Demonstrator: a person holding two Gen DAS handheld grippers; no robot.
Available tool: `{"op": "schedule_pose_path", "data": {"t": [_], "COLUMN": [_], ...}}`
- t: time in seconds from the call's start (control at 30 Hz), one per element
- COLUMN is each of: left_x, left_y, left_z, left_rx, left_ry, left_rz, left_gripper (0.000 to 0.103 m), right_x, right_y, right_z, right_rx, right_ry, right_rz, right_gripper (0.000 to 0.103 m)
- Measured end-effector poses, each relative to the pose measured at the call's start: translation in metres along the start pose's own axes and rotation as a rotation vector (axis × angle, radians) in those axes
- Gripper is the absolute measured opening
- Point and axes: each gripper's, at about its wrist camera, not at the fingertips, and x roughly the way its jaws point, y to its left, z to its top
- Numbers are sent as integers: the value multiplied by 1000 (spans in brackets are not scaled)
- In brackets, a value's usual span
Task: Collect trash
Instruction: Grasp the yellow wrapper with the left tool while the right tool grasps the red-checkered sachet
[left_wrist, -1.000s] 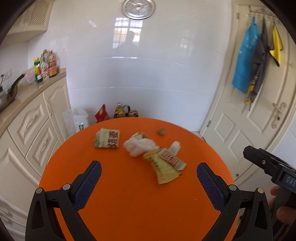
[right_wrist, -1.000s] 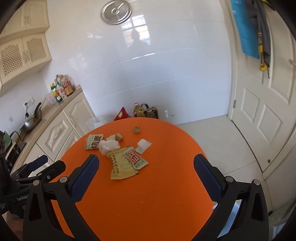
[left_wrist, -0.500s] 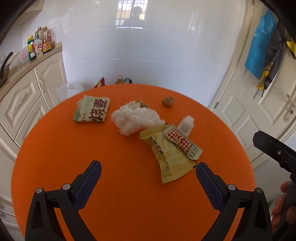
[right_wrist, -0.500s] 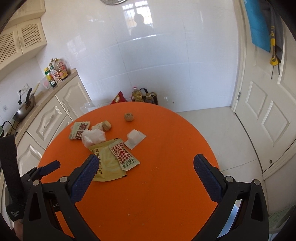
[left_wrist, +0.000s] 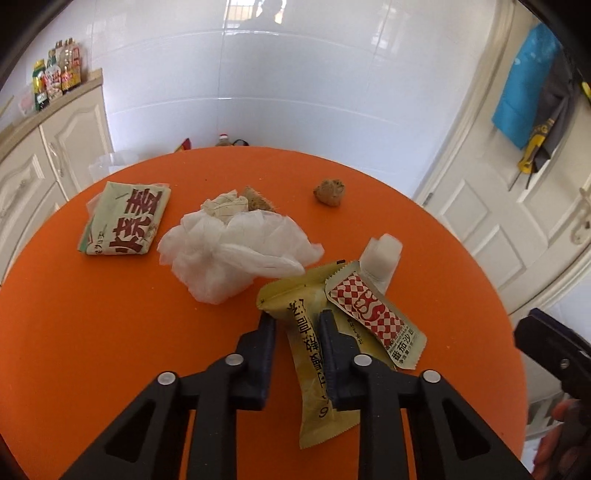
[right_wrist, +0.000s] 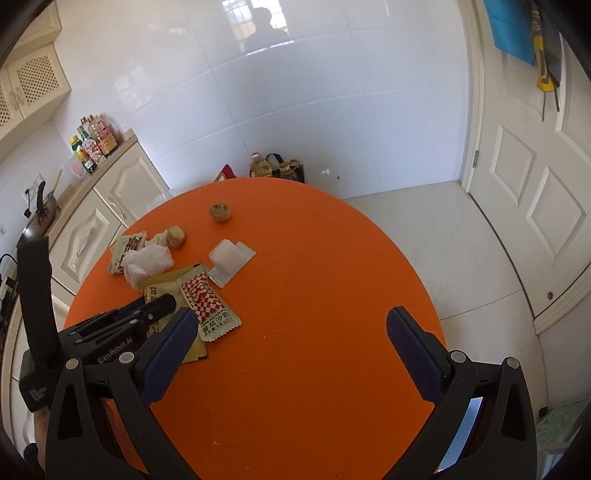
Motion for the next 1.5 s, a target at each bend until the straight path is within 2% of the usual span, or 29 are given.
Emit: {"op": "schedule_pose_path", "data": {"t": [0.2, 0.47, 0.6, 0.67, 0.73, 0.8, 0.9, 0.97, 1.07, 1.13, 1.17, 1.2, 1.3, 1.33, 1.37, 1.4, 1.5], "left_x": [-2, -26, -38, -42, -45, -45, -57, -57, -68, -72, -71, -72, -73, -74, -75, -76, -77], "left_y": [16, 60, 72, 76, 78, 81, 77, 78, 79, 79, 80, 79, 75, 70, 69, 70, 69], "left_z": [-4, -10, -18, -23, -26, -29, -40, -40, -45, -46, -46, -47, -50, -52, -53, -53, -54], "left_rx": [29, -2, -16, -26, -29, -32, -39, -42, -46, -53, -54, -56, -67, -72, -75, -77, -83], "left_ry": [-18, -59, -69, -76, -79, -82, -84, -88, -90, -92, -92, -92, -91, -92, -94, -96, -96], "left_rz": [-46, -11, 1, 3, 4, -3, -13, -18, -17, -18, -16, -14, -8, -3, 0, 0, 6], "left_gripper": [13, 12, 12, 12, 12, 12, 12, 12, 12, 12, 12, 12, 12, 12, 12, 12, 12], "right_x": [11, 51, 74, 78, 76, 73, 72, 70, 72, 73, 73, 73, 86, 93, 95, 93, 91], "right_y": [20, 71, 88, 95, 97, 101, 108, 106, 109, 112, 112, 114, 120, 123, 129, 131, 132], "right_z": [-3, -14, -19, -23, -23, -24, -26, -26, -27, -25, -23, -20, -14, -15, -18, -18, -20], "right_rx": [-43, -232, -308, -367, -384, -412, -430, -407, -432, -442, -452, -460, -497, -521, -562, -556, -528], "right_ry": [27, 94, 117, 95, 80, 86, 118, 140, 148, 146, 128, 114, 132, 154, 133, 137, 134], "right_rz": [19, 17, -16, -53, -28, 6, 20, 60, 58, 66, 56, 59, 105, 105, 91, 134, 128], "right_gripper": [103, 103, 100, 95, 78, 43, 32, 33, 42, 61, 76, 80, 79, 75, 69, 45, 19]}}
